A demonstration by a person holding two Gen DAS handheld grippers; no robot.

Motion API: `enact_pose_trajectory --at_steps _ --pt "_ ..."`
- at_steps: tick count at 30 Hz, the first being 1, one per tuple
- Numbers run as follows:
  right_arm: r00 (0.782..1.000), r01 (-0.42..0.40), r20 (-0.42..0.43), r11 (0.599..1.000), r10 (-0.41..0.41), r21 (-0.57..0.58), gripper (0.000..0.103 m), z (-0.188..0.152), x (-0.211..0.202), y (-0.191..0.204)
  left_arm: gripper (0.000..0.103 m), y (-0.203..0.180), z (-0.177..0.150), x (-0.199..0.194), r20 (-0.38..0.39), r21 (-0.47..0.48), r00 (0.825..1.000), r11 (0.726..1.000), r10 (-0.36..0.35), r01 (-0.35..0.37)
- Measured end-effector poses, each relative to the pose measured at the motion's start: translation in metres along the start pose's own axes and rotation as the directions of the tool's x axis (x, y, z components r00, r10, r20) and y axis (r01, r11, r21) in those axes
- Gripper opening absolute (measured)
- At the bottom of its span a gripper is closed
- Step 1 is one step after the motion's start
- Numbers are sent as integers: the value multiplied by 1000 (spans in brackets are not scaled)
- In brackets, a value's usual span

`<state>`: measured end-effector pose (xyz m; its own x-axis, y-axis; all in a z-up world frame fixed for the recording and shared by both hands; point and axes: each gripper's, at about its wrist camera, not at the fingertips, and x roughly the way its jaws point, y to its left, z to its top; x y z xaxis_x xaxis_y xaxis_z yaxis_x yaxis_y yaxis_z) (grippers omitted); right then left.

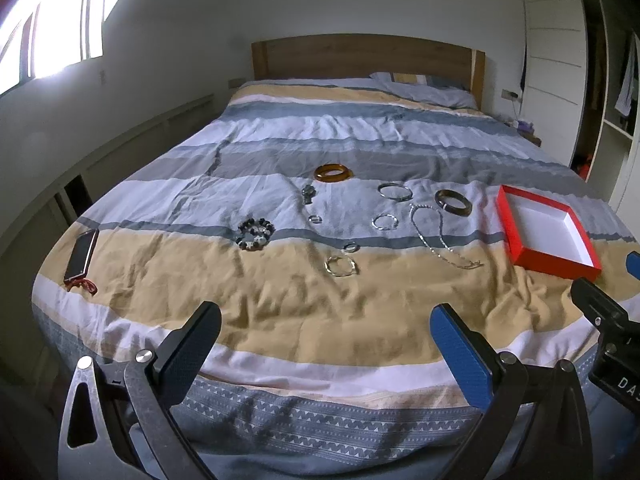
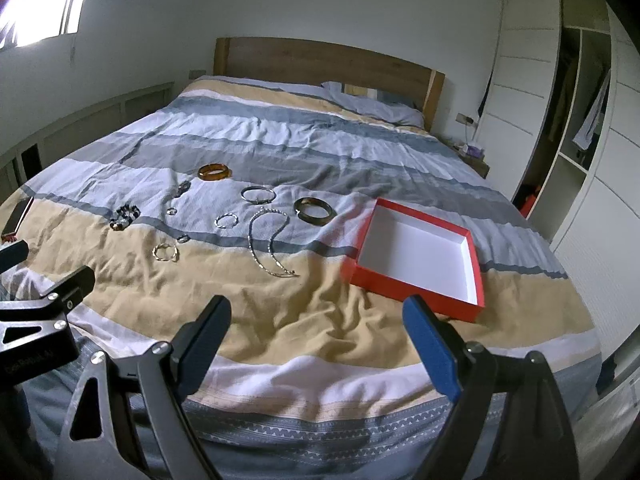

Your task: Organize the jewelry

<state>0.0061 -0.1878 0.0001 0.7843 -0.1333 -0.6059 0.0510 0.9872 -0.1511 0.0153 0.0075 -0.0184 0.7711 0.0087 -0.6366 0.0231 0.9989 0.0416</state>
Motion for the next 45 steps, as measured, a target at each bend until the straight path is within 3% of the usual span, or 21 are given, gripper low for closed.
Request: enact_pose_trajectory --at_steps 18,27,34,39,45 --pt "998 21 -57 999 -24 -46 88 4 13 1 102 -4 9 7 -4 5 1000 1000 -29 29" --pt "997 5 -77 999 -8 -38 88 5 27 1 102 -11 7 24 -55 38 998 999 -37 39" --pt "993 -71 -96 997 69 -15 88 2 42 4 102 -2 8 34 -48 17 999 1000 -14 15" --pt "981 -155 -120 988 154 1 88 -1 57 10 102 13 5 52 -114 -9 993 1000 -28 28" --pt "965 -217 -144 976 217 17 86 -2 76 12 102 22 7 70 -140 -23 990 999 -34 31"
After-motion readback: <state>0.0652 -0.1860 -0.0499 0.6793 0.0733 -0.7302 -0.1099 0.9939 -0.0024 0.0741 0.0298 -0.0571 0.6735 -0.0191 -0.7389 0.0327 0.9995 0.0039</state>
